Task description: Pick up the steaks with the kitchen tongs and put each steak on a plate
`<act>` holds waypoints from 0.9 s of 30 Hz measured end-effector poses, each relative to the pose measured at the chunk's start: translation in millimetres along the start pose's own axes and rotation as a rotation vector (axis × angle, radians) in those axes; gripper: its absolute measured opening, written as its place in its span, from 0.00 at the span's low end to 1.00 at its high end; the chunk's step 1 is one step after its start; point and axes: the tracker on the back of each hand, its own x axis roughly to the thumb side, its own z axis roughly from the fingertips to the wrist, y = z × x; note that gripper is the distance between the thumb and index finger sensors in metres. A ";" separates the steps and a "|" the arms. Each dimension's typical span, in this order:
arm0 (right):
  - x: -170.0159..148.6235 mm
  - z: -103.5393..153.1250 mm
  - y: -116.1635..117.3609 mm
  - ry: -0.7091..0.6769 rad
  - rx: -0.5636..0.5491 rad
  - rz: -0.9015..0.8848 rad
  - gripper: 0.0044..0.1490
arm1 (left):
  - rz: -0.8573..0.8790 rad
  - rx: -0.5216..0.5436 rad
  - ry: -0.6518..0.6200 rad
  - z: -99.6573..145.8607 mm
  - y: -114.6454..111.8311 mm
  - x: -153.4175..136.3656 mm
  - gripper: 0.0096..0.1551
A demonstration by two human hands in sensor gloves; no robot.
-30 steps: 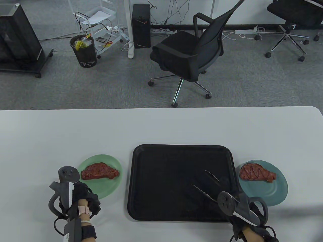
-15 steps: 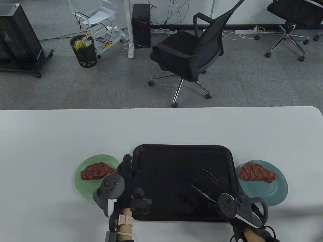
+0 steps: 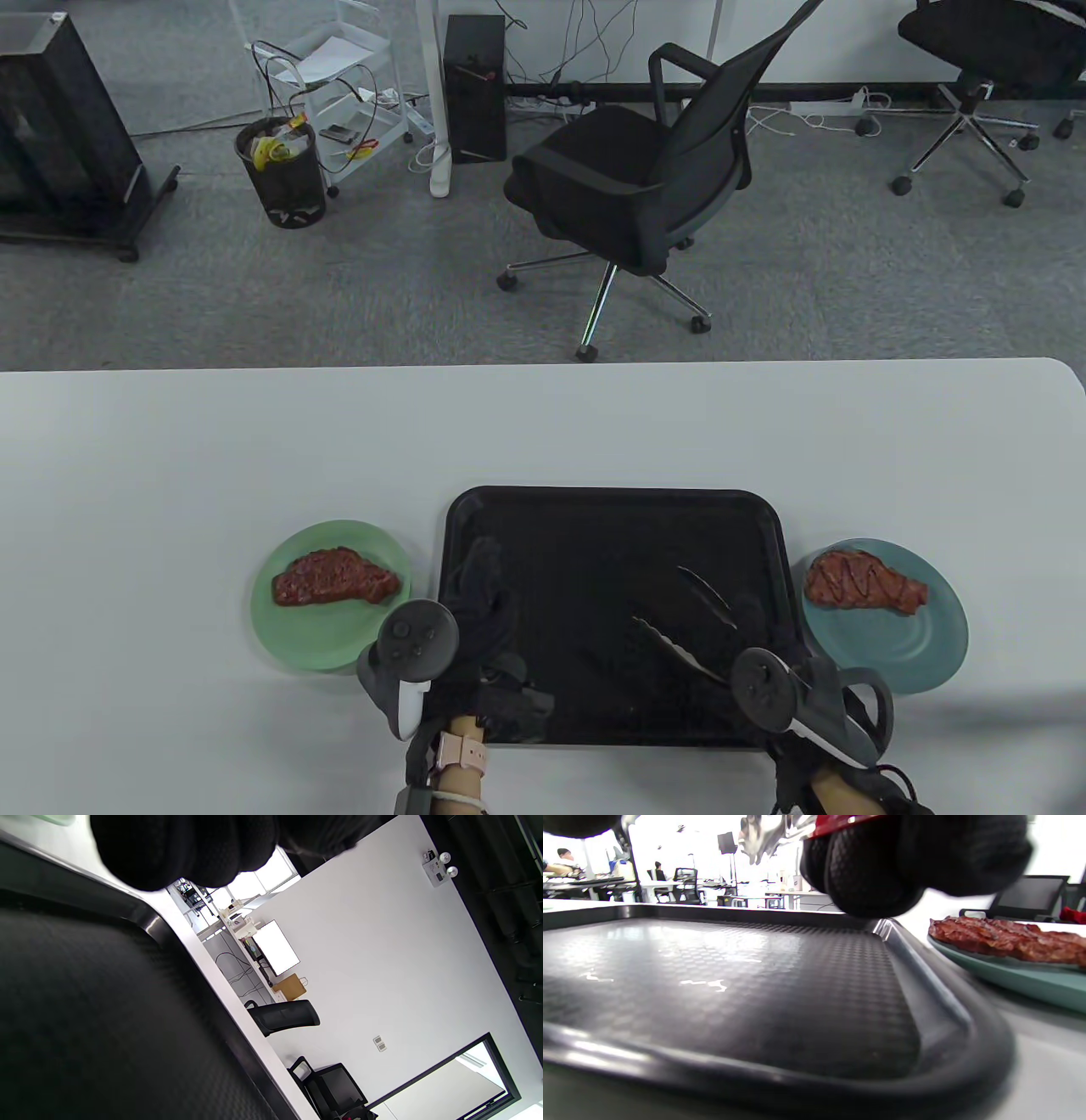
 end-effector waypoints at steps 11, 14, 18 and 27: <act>10.1 -36.0 21.6 0.191 0.015 0.156 0.65 | -0.015 -0.040 -0.004 1.1 -11.0 -4.0 0.38; 7.0 -35.8 25.1 0.204 0.043 0.213 0.64 | -0.021 -0.048 -0.003 0.5 -13.2 -4.3 0.38; 5.8 -35.8 25.9 0.210 0.063 0.227 0.64 | -0.027 -0.056 -0.004 1.2 -14.2 -4.7 0.38; 6.4 -38.9 29.4 0.220 0.201 0.238 0.65 | -0.024 -0.064 0.010 1.8 -13.6 -9.3 0.38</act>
